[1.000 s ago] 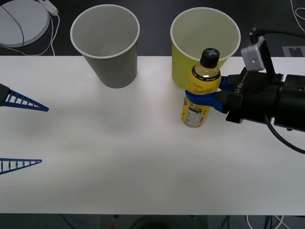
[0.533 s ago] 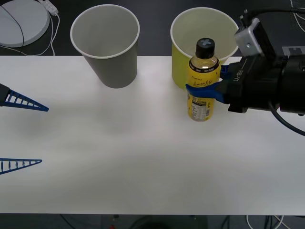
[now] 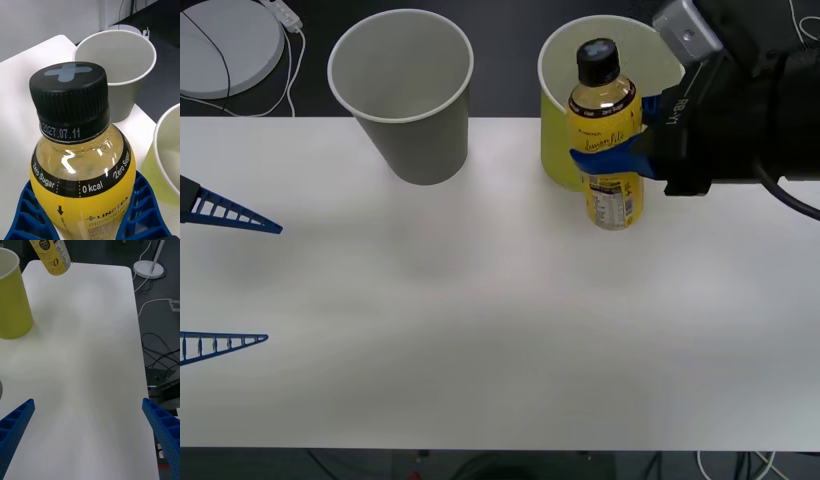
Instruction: Put the can into the green bin and the plastic bottle into the gray bin
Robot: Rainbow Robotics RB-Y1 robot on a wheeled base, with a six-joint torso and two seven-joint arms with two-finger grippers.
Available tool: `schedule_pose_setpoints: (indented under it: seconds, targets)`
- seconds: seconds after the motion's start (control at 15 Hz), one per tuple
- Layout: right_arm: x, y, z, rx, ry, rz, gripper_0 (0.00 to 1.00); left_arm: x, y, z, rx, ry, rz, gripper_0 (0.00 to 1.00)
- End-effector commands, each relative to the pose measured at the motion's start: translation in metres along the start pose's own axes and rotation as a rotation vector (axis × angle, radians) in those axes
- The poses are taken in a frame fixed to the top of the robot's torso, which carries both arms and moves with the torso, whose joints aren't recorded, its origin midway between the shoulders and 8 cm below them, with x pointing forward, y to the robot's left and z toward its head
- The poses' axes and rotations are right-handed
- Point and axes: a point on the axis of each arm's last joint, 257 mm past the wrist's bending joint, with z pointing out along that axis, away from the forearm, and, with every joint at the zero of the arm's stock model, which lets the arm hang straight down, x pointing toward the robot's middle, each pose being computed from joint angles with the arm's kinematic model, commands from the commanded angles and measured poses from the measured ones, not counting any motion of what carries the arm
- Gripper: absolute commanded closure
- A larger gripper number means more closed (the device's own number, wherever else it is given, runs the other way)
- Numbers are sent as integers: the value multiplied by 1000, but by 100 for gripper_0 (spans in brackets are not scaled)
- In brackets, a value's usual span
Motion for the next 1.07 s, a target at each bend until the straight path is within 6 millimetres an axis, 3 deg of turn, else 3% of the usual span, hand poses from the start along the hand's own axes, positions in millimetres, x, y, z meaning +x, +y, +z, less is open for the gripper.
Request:
schedule_pose_setpoints:
  seconds: [0.07,0.4,1.07]
  targets:
    - [-9,-12,-6,32,50,-56,100,0,0,0,0,0,0,0]
    - [-24,-21,-5,34,120,-104,100,0,0,0,0,0,0,0]
    - [-86,-44,37,21,227,-123,100,0,0,0,0,0,0,0]
